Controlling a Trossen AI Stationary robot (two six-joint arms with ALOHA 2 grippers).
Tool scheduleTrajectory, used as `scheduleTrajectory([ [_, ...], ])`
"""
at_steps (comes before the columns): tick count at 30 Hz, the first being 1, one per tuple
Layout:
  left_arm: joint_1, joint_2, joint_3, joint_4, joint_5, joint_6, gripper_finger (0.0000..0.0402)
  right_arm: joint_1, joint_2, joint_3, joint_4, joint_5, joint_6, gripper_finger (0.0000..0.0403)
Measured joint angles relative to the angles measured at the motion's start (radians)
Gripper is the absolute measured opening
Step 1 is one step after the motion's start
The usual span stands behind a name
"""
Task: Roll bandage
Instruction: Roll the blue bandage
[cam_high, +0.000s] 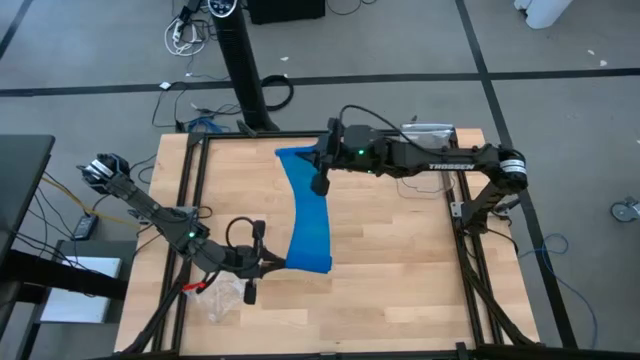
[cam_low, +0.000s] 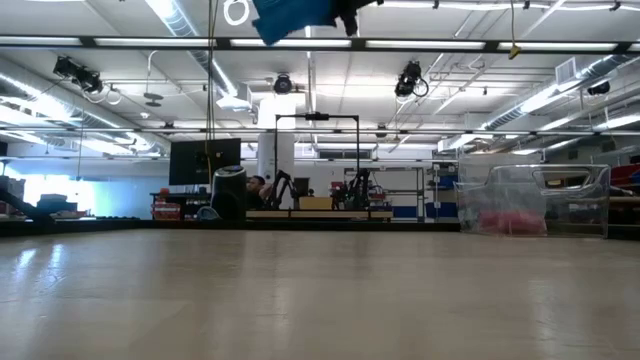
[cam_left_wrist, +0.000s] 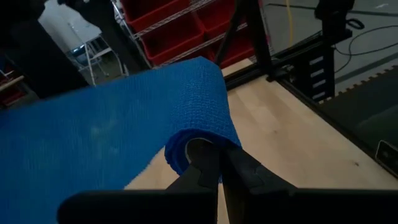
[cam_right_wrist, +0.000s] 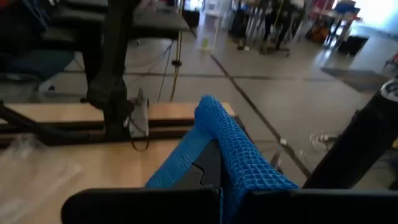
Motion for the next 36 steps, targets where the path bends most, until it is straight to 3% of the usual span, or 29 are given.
scheduleTrajectory([
  [8, -0.036, 0.001, 0.02, -0.002, -0.027, 0.005, 0.0008, 0.0, 0.006, 0.0, -0.113, 0.019, 0.087, 0.0026],
  [23, -0.041, 0.0, 0.022, 0.022, -0.043, -0.001, 0.0008, 0.07, -0.002, 0.0, -0.207, 0.021, 0.099, 0.0153],
  [28, -0.046, -0.002, 0.022, 0.036, -0.043, -0.001, 0.0008, 0.092, -0.026, 0.0, -0.244, 0.021, 0.068, 0.0168],
  [32, -0.051, -0.024, 0.022, 0.039, -0.051, 0.0, 0.0008, 0.085, -0.093, 0.0, -0.474, 0.061, 0.003, 0.0168],
  [36, -0.05, -0.043, 0.023, 0.006, -0.069, 0.001, 0.0008, 0.066, -0.167, -0.11, -0.564, -0.016, 0.045, 0.0165],
])
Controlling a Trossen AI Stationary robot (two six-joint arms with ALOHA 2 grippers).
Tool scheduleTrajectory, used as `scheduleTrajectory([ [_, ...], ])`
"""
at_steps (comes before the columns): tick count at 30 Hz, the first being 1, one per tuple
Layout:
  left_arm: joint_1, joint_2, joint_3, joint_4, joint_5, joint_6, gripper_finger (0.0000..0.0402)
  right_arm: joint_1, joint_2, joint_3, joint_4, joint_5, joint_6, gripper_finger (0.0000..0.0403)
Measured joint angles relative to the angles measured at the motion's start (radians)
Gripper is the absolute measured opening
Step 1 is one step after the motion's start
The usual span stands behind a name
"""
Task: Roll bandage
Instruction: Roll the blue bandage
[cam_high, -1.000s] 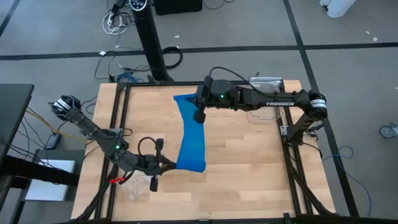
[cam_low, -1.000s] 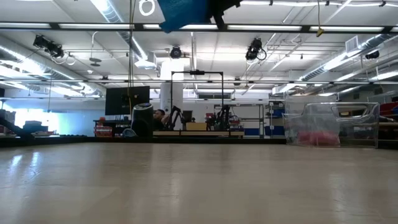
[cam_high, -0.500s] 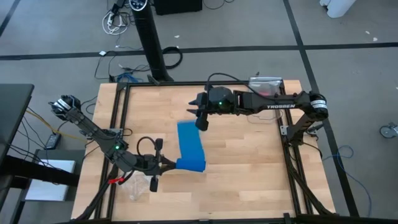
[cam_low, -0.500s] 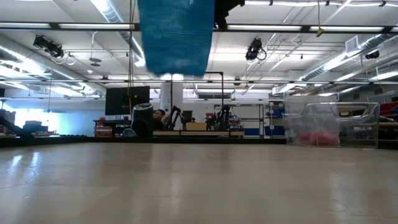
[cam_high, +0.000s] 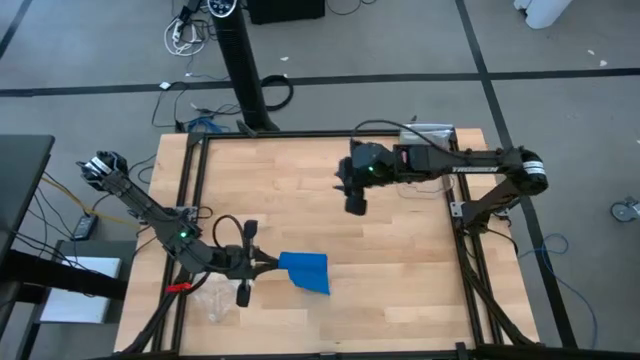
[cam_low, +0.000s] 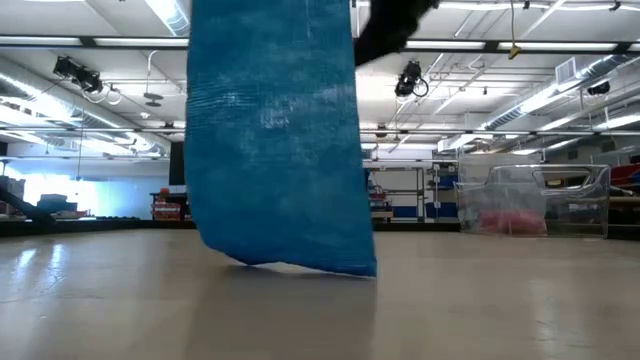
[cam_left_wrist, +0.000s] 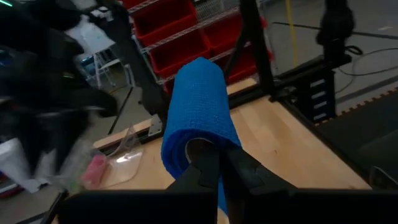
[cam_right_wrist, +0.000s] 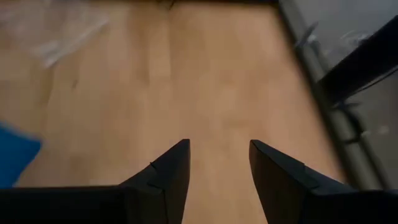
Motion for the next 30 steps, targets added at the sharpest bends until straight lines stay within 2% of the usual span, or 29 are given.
scheduleTrajectory([
  [4, 0.031, -0.018, 0.0, 0.011, -0.026, 0.019, 0.0008, 0.026, -0.095, -0.237, 0.168, -0.045, 0.024, 0.0164],
  [9, 0.086, -0.055, 0.0, 0.018, -0.031, 0.05, 0.0008, 0.066, -0.208, -0.595, 0.609, -0.102, 0.126, 0.0164],
  [14, 0.129, -0.068, 0.055, -0.034, -0.03, 0.065, 0.0008, 0.149, -0.211, -0.844, 1.074, -0.123, 0.279, 0.0165],
  [17, 0.145, -0.068, 0.121, -0.123, -0.029, 0.08, 0.0008, 0.205, -0.174, -0.904, 1.284, -0.104, 0.307, 0.017],
  [19, 0.16, -0.061, 0.16, -0.16, -0.029, 0.084, 0.0008, 0.235, -0.142, -0.91, 1.357, -0.086, 0.302, 0.0178],
  [23, 0.17, -0.061, 0.216, -0.178, -0.033, 0.125, 0.0008, 0.263, -0.086, -0.895, 1.395, -0.015, 0.28, 0.0206],
  [30, 0.192, -0.061, 0.252, -0.213, -0.033, 0.132, 0.0008, 0.264, 0.01, -0.829, 1.411, 0.035, 0.268, 0.0259],
])
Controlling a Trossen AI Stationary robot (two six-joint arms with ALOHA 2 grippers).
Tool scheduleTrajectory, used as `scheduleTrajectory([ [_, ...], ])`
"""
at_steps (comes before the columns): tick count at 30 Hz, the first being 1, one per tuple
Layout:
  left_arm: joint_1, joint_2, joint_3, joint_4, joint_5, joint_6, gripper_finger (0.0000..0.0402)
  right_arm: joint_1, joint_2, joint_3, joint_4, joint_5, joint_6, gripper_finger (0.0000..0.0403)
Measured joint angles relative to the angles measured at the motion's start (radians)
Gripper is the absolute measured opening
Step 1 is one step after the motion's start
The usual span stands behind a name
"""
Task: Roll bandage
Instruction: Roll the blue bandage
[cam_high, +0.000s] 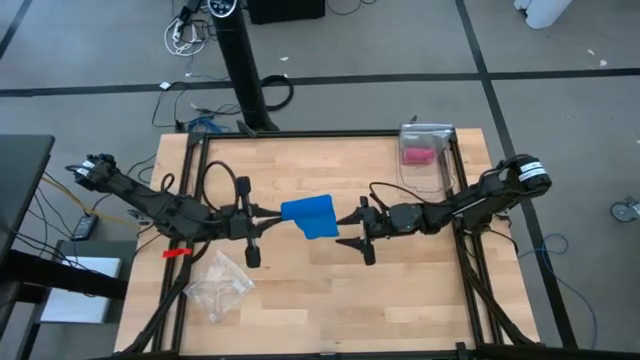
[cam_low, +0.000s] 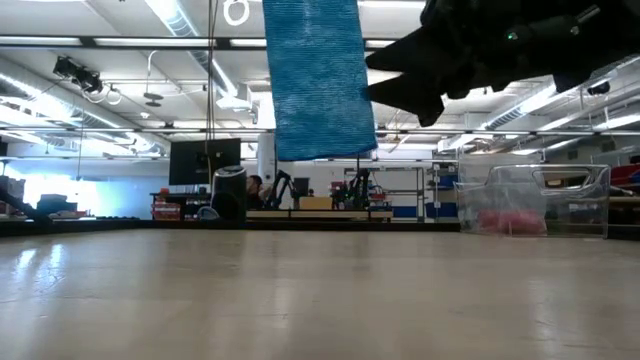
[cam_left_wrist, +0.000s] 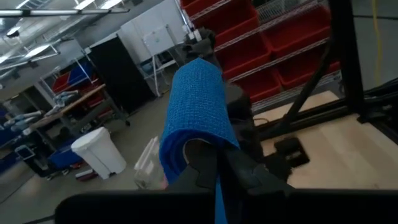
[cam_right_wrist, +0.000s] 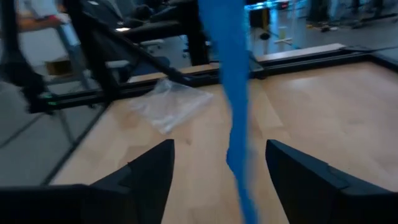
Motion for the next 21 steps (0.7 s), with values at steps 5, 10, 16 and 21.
scheduleTrajectory([
  [5, 0.0, 0.0, 0.001, -0.015, -0.001, 0.0, 0.0008, -0.013, 0.024, 0.003, 0.043, 0.007, -0.023, 0.0272],
  [10, 0.0, 0.0, 0.001, 0.005, -0.033, 0.039, 0.0008, -0.015, 0.039, 0.004, 0.066, -0.023, -0.015, 0.0267],
  [16, 0.022, 0.0, 0.001, 0.037, -0.043, 0.048, 0.0008, 0.007, 0.111, 0.023, 0.145, -0.067, 0.011, 0.0235],
  [21, 0.046, 0.0, 0.001, 0.054, -0.045, 0.046, 0.0008, 0.026, 0.182, 0.075, 0.154, -0.037, -0.01, 0.0172],
])
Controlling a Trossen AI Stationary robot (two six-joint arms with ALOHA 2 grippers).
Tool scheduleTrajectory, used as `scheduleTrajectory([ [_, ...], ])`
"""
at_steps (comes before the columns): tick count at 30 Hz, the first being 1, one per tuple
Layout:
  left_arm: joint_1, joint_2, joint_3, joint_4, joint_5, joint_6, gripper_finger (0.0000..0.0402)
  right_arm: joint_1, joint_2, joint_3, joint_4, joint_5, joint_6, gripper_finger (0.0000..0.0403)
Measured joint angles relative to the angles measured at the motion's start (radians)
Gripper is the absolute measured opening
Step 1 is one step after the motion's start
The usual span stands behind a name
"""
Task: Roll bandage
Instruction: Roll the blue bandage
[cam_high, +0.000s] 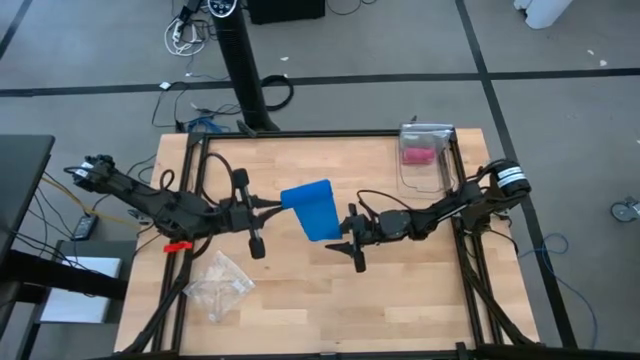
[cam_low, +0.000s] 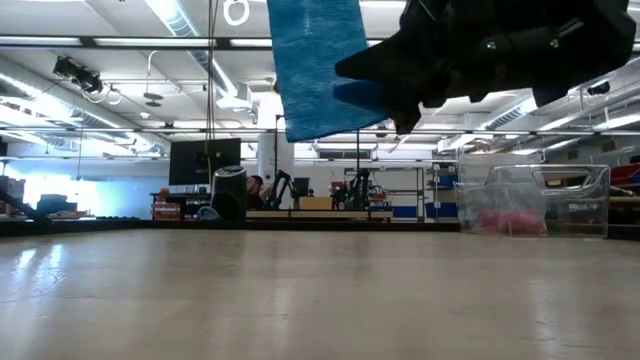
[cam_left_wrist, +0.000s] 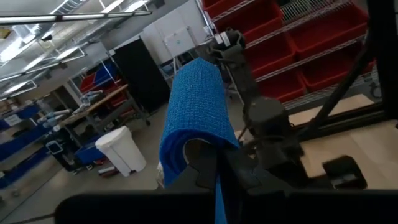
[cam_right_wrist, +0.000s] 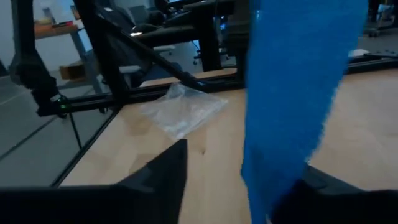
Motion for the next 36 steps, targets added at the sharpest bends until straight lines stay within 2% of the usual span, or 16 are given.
scheduleTrajectory([
  [6, 0.014, 0.0, 0.0, 0.006, -0.035, 0.003, 0.0008, 0.04, 0.028, 0.042, 0.004, -0.001, -0.051, 0.0031],
  [8, 0.017, 0.0, 0.0, 0.005, -0.061, 0.008, 0.0008, 0.057, 0.023, 0.043, 0.0, -0.001, -0.066, 0.0011],
  [16, 0.061, 0.0, 0.0, -0.013, -0.142, 0.067, 0.0008, 0.143, -0.026, 0.042, -0.002, -0.016, -0.057, 0.0004],
  [30, 0.177, 0.0, -0.001, -0.275, -0.184, -0.022, 0.0008, 0.236, -0.21, 0.043, -0.004, 0.011, -0.098, 0.0001],
  [36, 0.19, 0.004, -0.002, -0.334, -0.166, -0.078, 0.0008, 0.217, -0.309, 0.138, -0.15, 0.018, -0.19, 0.0001],
])
